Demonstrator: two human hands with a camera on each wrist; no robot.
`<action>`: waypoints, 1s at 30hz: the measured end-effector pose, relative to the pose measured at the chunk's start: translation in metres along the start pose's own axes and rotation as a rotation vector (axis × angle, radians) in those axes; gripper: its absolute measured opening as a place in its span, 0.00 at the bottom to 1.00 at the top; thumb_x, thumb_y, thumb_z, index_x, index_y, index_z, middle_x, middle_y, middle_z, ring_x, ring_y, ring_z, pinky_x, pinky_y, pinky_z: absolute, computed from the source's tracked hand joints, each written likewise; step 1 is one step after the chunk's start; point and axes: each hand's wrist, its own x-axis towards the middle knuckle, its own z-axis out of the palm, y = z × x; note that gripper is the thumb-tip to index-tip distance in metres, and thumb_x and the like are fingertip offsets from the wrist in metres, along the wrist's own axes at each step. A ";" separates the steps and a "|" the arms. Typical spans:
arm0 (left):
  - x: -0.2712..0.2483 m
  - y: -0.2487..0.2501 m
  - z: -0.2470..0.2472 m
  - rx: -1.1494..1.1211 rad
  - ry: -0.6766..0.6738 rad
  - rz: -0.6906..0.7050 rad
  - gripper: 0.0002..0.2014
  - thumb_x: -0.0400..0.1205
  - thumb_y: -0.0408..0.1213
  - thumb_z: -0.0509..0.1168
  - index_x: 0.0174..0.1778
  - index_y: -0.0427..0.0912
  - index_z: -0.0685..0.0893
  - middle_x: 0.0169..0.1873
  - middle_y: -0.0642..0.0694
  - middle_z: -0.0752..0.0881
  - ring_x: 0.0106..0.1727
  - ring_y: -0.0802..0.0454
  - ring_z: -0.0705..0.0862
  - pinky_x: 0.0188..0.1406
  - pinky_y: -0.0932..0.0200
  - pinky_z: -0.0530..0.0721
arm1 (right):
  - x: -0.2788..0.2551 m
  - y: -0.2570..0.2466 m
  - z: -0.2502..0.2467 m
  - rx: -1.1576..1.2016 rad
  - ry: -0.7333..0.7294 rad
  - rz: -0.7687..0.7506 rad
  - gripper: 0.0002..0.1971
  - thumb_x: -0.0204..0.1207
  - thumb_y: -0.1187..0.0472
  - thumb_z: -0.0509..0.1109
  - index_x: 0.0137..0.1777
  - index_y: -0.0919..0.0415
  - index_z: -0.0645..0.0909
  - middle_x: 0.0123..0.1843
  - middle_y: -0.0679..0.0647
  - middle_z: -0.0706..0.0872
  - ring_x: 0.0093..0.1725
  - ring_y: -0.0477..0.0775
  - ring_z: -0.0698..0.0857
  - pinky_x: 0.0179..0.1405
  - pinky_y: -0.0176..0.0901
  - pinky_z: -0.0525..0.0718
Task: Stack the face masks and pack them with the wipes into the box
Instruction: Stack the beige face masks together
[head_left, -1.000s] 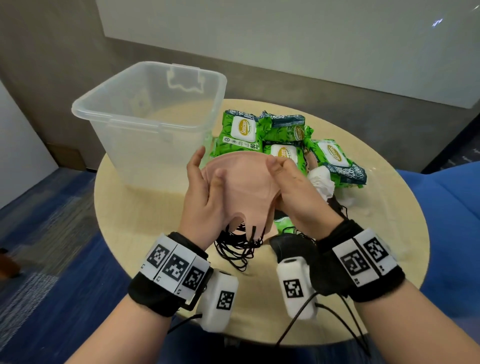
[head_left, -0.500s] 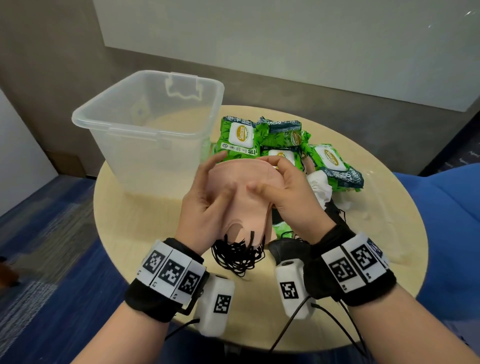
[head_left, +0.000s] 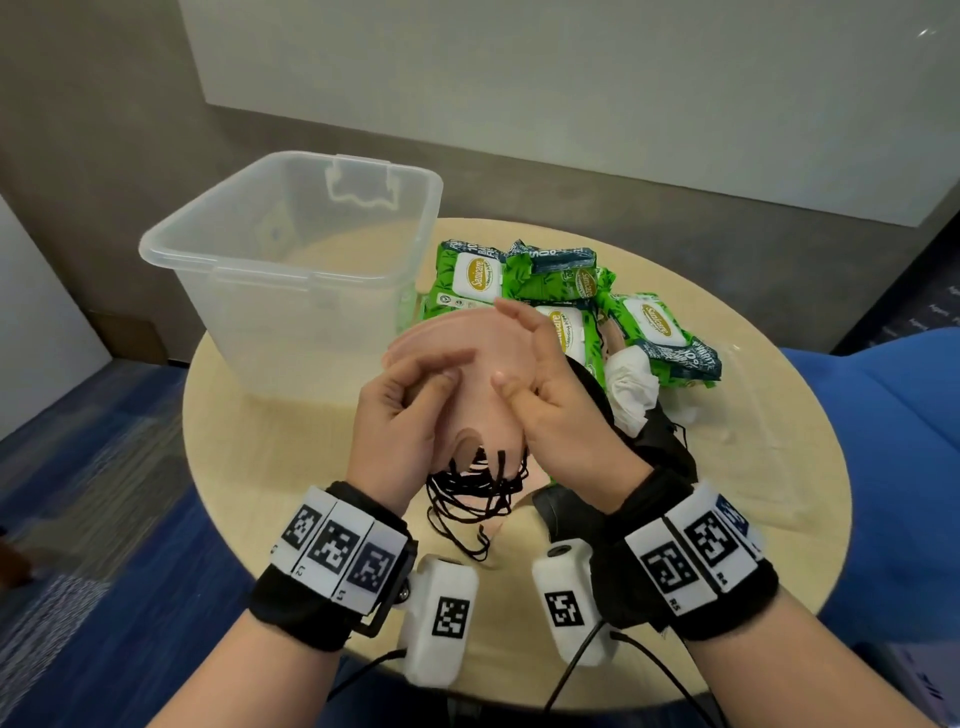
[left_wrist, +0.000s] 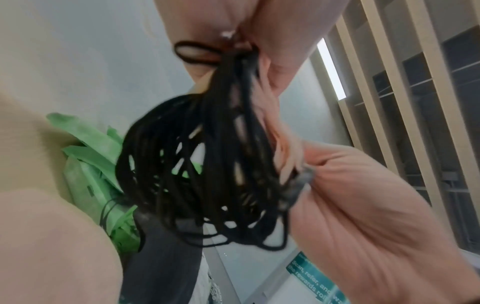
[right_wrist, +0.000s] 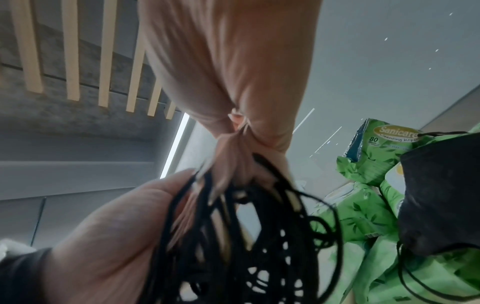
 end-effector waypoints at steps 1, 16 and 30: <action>-0.001 0.000 0.001 -0.001 -0.021 -0.005 0.15 0.81 0.22 0.60 0.43 0.45 0.87 0.36 0.58 0.89 0.42 0.68 0.84 0.39 0.72 0.80 | 0.000 0.002 0.001 -0.028 -0.002 0.009 0.23 0.73 0.61 0.58 0.66 0.41 0.64 0.68 0.45 0.72 0.71 0.56 0.73 0.72 0.65 0.70; 0.007 0.004 -0.012 0.183 -0.306 0.114 0.34 0.76 0.30 0.66 0.70 0.70 0.64 0.71 0.56 0.72 0.67 0.59 0.77 0.58 0.66 0.81 | 0.015 -0.011 -0.039 0.211 -0.052 0.352 0.22 0.67 0.73 0.74 0.63 0.68 0.78 0.50 0.66 0.87 0.45 0.58 0.87 0.48 0.49 0.86; -0.004 -0.009 -0.013 0.150 -0.266 -0.242 0.46 0.66 0.32 0.64 0.80 0.56 0.53 0.44 0.48 0.86 0.41 0.58 0.86 0.44 0.64 0.84 | 0.021 -0.005 -0.050 0.389 0.251 0.345 0.08 0.73 0.72 0.69 0.51 0.70 0.81 0.44 0.60 0.87 0.37 0.52 0.87 0.37 0.43 0.88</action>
